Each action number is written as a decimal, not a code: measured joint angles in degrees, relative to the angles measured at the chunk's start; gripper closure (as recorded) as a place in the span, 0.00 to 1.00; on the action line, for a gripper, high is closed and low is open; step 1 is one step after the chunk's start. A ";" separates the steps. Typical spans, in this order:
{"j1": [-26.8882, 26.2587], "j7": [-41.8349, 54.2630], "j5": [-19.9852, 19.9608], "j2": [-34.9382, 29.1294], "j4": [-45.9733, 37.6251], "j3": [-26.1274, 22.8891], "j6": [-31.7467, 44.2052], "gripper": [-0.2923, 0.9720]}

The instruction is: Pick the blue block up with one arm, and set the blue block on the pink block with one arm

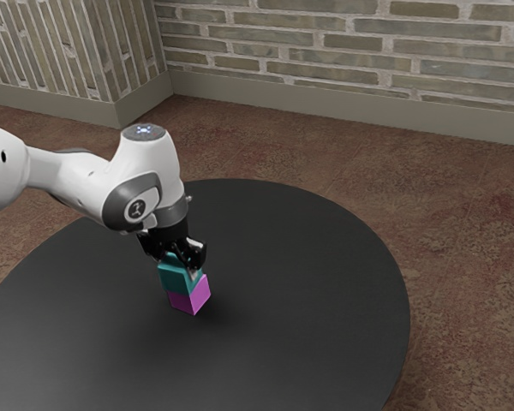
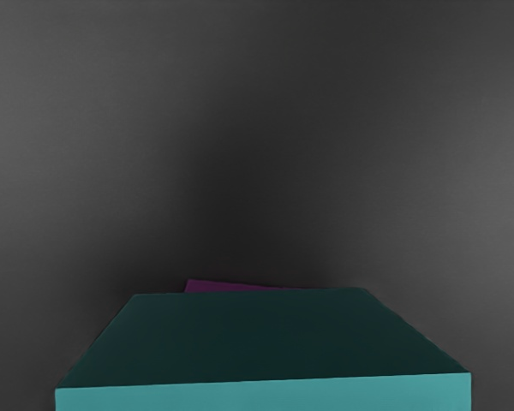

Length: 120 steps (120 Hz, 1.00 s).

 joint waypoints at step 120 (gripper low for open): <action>0.00 -0.04 0.55 0.44 0.10 0.26 0.41 0.33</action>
